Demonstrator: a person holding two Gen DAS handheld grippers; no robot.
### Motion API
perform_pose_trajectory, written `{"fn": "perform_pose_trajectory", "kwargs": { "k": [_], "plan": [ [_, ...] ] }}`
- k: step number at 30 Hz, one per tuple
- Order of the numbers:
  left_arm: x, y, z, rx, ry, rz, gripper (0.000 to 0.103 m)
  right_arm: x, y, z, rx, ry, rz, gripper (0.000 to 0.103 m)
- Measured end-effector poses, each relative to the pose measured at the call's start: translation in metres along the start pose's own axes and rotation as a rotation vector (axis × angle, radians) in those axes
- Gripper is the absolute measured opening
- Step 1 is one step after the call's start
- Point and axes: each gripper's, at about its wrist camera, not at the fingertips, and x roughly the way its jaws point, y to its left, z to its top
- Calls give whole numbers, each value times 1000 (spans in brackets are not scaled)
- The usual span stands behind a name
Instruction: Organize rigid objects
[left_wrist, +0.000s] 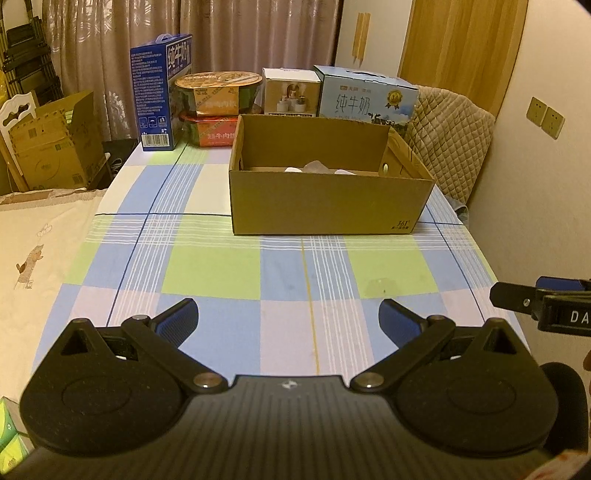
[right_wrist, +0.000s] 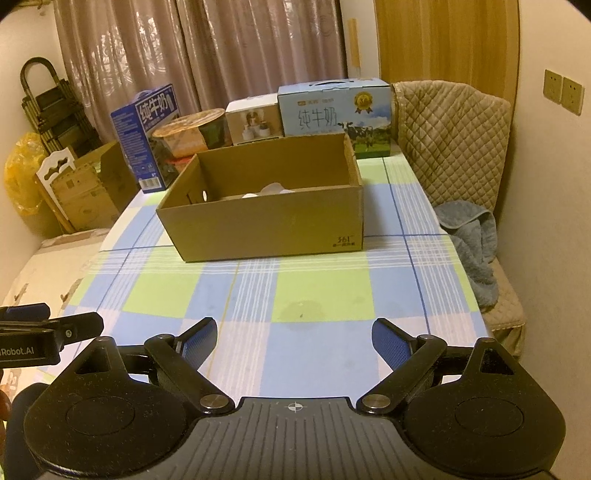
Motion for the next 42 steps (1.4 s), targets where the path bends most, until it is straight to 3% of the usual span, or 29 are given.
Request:
{"fn": "perform_pose_trajectory", "kwargs": {
  "k": [42],
  "plan": [
    [5,-2,-1,0,0,-7,102,10,-6,1,33,18,-5,88]
  ]
}}
